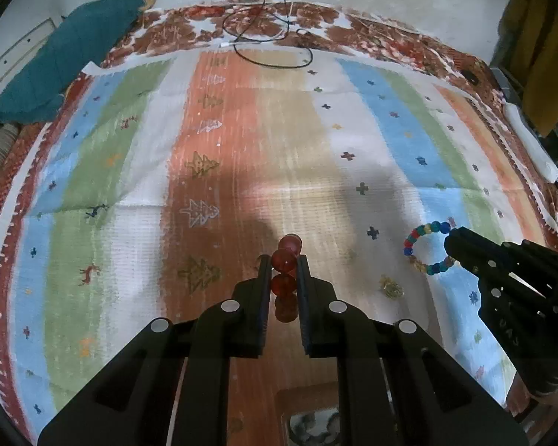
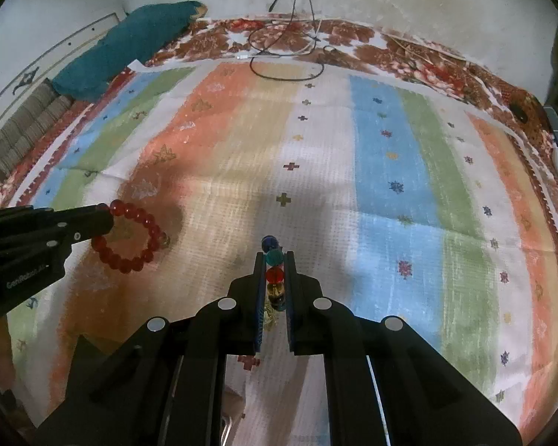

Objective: Organize jewelry
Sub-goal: 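Lift and carry the red and multicolour bracelets over the tin box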

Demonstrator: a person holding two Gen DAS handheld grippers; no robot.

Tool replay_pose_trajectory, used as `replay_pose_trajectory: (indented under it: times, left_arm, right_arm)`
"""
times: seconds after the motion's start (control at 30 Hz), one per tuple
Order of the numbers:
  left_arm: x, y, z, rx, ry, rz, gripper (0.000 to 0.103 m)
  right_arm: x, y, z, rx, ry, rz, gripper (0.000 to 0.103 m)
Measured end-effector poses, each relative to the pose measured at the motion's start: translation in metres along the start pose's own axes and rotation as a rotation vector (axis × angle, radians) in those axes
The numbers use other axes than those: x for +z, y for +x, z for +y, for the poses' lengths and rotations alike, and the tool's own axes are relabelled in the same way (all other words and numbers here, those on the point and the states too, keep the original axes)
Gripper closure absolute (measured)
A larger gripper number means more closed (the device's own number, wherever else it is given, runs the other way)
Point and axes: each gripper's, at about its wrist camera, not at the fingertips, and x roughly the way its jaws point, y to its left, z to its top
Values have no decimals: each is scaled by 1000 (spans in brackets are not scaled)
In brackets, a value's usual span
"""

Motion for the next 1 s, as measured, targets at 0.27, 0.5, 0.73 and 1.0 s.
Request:
replay_pose_trajectory:
  times: [0.27, 0.5, 0.73, 1.0]
  left_arm:
    - [-6, -23, -5, -10, 12, -29, 90]
    - [-14, -35, -3, -15, 5, -40, 90]
    - [-21, -47, -7, -33, 5, -57, 90]
    - [-29, -63, -15, -52, 15, -79, 90]
  right_arm:
    - [-4, -14, 6, -1, -16, -20, 93]
    - [-6, -27, 6, -3, -16, -39, 93]
    - [-9, -39, 7, 13, -11, -60, 93]
    - [-16, -53, 10, 30, -16, -75, 93]
